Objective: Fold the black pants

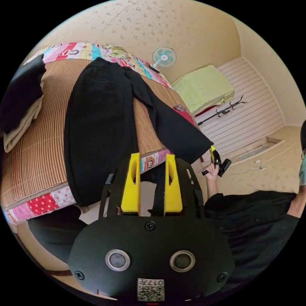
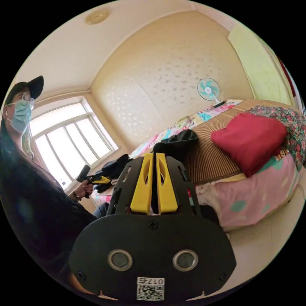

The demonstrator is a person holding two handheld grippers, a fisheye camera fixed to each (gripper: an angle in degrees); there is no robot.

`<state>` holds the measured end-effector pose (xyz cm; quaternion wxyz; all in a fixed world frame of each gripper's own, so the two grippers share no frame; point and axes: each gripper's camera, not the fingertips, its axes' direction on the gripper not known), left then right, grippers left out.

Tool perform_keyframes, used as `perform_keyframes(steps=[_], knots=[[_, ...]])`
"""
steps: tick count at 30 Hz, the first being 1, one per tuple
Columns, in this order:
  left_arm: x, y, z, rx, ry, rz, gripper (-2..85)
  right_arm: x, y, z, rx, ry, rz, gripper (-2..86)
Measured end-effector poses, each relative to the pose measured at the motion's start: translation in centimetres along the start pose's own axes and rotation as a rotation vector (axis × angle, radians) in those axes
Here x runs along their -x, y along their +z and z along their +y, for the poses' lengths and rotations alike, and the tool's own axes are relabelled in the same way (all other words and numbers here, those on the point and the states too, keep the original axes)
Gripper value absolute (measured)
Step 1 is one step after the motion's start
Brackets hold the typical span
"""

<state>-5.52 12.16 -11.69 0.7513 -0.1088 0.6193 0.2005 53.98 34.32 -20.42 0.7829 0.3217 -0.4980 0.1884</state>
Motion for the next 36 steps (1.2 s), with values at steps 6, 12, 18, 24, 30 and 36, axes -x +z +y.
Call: perform_keyframes(steps=[6, 12, 18, 24, 30, 36], knots=[[-2.4, -1.1, -1.2, 0.02, 0.089, 0.126, 13.5, 1.5, -1.0, 0.4, 0.207, -0.019, 0.094, 1.5], [-3.1, 2.3, -4.8, 0.119, 0.068, 0.206, 16.1, 6.8, 10.0, 0.0, 0.291, -0.155, -0.339, 1.5], [-0.9, 6.1, -6.3, 0.209, -0.045, 0.33, 11.3, 9.2, 18.8, 1.8, 0.481, -0.176, -0.496, 1.7], [-1.9, 5.6, -3.3, 0.161, 0.089, 0.201, 0.2, 3.6, 19.2, -1.2, 0.553, -0.174, -0.613, 3.3], [-5.1, 5.2, -1.8, 0.088, 0.203, 0.168, -0.6, -11.2, 30.8, -14.1, 0.669, 0.193, 0.027, 15.3], [-7.5, 5.6, -1.9, 0.086, 0.304, 0.166, -0.8, -20.5, 49.5, -18.1, 0.772, 0.325, 0.256, 17.0]])
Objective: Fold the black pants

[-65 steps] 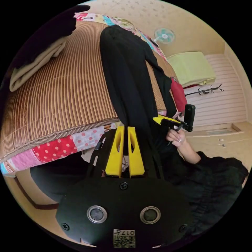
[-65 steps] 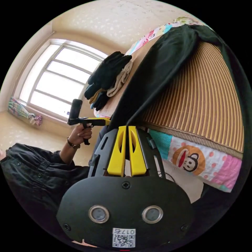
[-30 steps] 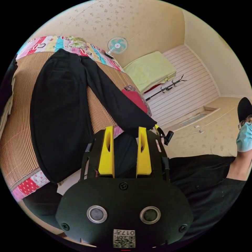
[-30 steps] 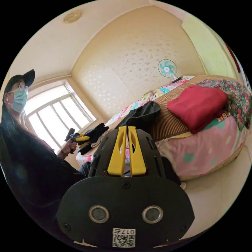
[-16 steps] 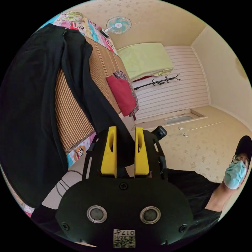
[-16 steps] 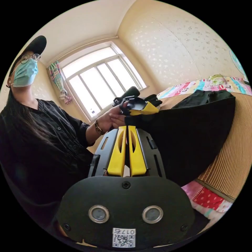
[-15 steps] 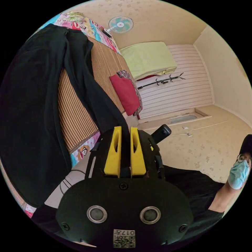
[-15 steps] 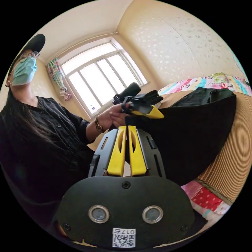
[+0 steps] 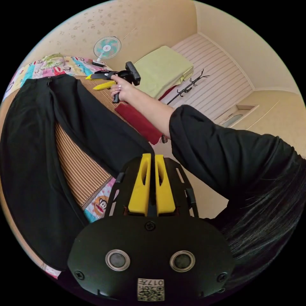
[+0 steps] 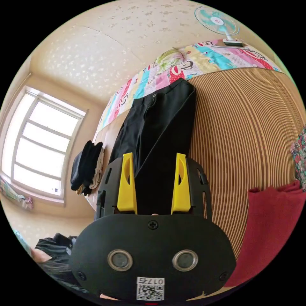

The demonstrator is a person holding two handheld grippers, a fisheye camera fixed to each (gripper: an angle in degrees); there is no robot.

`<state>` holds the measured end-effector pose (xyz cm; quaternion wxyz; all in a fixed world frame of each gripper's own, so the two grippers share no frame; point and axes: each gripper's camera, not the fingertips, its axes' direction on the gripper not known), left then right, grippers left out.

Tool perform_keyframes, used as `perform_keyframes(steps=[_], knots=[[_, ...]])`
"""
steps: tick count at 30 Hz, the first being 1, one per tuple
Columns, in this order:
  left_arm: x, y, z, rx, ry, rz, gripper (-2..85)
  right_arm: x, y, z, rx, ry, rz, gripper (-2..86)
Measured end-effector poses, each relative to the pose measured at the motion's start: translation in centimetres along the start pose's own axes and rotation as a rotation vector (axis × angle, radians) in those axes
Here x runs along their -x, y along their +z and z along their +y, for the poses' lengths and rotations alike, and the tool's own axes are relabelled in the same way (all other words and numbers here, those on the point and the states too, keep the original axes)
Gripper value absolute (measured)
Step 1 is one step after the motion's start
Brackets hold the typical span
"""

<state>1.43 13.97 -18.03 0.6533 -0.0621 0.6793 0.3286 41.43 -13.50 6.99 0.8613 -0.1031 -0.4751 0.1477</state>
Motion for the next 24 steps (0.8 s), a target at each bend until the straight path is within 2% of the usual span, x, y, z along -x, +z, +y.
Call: perform_keyframes(steps=[2, 4, 5, 6, 8, 11, 15, 17, 20, 21, 24], knots=[[0.0, -0.5, 0.0, -0.007, 0.006, 0.006, -0.7, -1.0, 3.5, -2.8, 0.024, 0.095, 0.091, 15.3], [0.6, -2.0, 0.5, -0.044, -0.001, 0.016, -0.7, -1.5, 4.9, -4.1, -0.055, 0.164, 0.179, 10.0], [1.3, -3.2, 1.1, -0.077, -0.011, 0.032, -0.7, -1.1, 4.7, -4.4, -0.162, 0.202, 0.223, 4.1], [2.4, -4.7, 1.9, -0.112, -0.033, 0.064, -0.7, 0.1, 4.3, -4.6, -0.276, 0.191, 0.221, 3.5], [4.4, -7.4, 3.6, -0.163, -0.096, 0.12, -0.7, 3.3, 4.7, -5.2, -0.344, 0.097, 0.177, 2.8], [7.0, -12.5, 6.6, -0.239, -0.17, 0.104, -0.8, 10.7, 7.5, -6.7, -0.354, -0.114, 0.039, 2.4], [9.1, -17.5, 11.1, -0.282, -0.283, 0.035, -0.5, 21.5, 15.4, -7.9, -0.253, -0.257, -0.163, 2.8], [10.0, -18.9, 13.2, -0.306, -0.365, -0.067, 0.0, 24.2, 20.0, -7.4, -0.219, -0.281, -0.179, 3.3], [12.2, -20.1, 16.2, -0.26, -0.523, -0.218, 2.3, 24.6, 27.6, -6.2, -0.041, -0.207, -0.149, 5.4], [13.4, -20.2, 17.2, -0.207, -0.603, -0.252, 5.5, 24.3, 28.9, -4.8, -0.01, -0.203, -0.172, 6.4], [14.8, -21.3, 19.5, -0.198, -0.682, -0.27, 10.5, 23.6, 27.9, 0.6, 0.011, -0.282, -0.281, 8.0]])
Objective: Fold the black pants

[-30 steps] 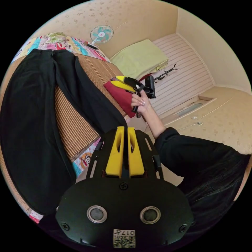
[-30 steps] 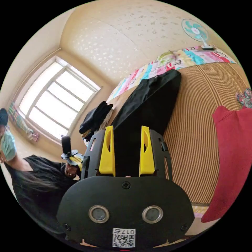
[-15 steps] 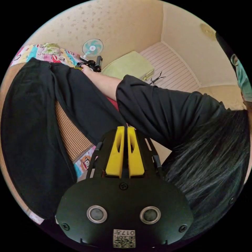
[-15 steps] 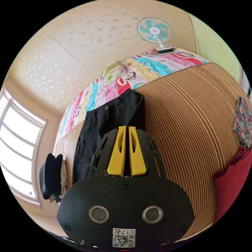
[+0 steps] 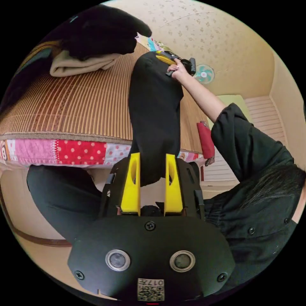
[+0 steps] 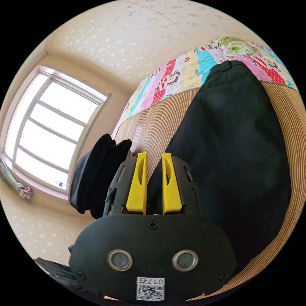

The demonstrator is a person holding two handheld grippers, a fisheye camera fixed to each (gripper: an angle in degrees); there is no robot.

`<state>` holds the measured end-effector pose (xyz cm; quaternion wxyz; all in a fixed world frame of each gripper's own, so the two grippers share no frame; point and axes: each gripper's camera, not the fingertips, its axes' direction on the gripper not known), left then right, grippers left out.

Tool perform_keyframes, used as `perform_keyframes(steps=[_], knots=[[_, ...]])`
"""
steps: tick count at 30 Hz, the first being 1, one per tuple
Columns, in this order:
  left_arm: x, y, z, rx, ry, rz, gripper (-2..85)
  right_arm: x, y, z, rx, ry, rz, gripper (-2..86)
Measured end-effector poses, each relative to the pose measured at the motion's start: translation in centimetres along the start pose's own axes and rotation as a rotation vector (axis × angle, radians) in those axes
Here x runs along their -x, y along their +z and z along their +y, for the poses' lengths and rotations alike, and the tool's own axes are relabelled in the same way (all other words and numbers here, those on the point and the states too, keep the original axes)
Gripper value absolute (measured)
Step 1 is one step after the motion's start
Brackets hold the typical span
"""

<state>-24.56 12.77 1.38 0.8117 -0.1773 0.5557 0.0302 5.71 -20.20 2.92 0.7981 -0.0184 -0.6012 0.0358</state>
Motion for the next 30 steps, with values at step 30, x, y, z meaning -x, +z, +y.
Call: perform_keyframes(steps=[30], knots=[[-4.6, 4.1, -5.7, -0.047, 0.098, -0.13, 4.9, 3.5, -11.9, 41.9, 0.269, -0.072, 0.222, 3.9]])
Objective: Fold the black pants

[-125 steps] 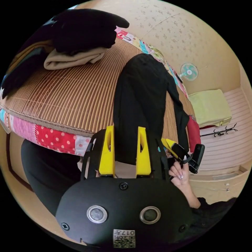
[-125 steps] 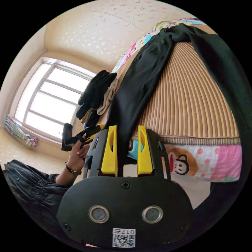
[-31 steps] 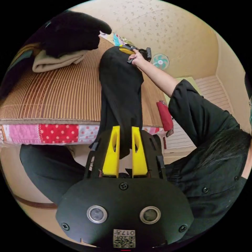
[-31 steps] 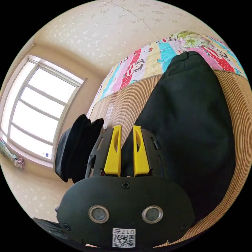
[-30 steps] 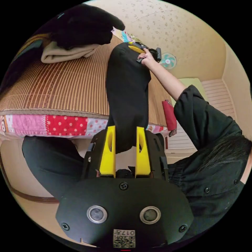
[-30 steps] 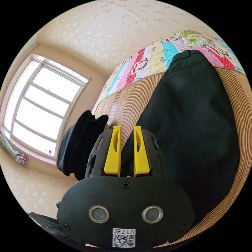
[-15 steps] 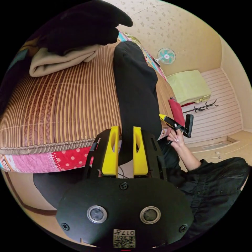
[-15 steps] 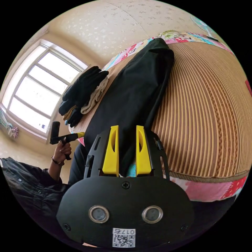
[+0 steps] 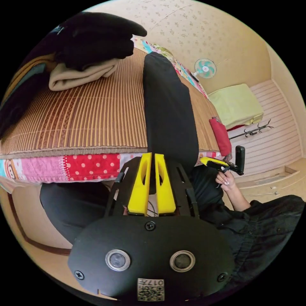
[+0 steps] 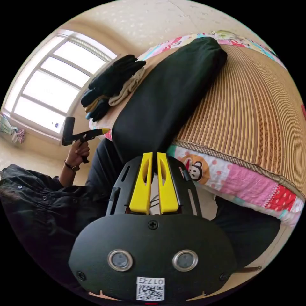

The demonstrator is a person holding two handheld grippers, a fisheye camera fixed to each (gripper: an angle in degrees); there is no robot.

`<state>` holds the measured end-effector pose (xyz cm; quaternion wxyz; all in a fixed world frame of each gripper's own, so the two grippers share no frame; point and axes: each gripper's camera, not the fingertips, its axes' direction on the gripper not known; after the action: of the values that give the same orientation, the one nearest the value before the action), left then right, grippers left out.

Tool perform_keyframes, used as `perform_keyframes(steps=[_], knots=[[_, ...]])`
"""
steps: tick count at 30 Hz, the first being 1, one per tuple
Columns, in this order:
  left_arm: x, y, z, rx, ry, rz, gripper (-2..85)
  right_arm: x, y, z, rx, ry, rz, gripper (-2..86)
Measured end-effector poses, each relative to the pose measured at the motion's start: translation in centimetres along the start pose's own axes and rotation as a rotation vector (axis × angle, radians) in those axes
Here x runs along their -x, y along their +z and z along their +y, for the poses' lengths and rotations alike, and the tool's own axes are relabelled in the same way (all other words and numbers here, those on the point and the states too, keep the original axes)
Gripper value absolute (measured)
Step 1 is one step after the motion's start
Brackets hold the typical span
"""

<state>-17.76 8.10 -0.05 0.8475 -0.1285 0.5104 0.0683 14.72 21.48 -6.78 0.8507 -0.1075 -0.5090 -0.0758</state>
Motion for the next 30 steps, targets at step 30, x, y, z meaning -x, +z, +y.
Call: perform_keyframes(steps=[30], knots=[[-1.4, -0.4, -8.8, -0.006, 0.0, 0.341, 12.9, -14.3, -12.4, -2.5, -0.308, 0.234, -0.215, 10.6]])
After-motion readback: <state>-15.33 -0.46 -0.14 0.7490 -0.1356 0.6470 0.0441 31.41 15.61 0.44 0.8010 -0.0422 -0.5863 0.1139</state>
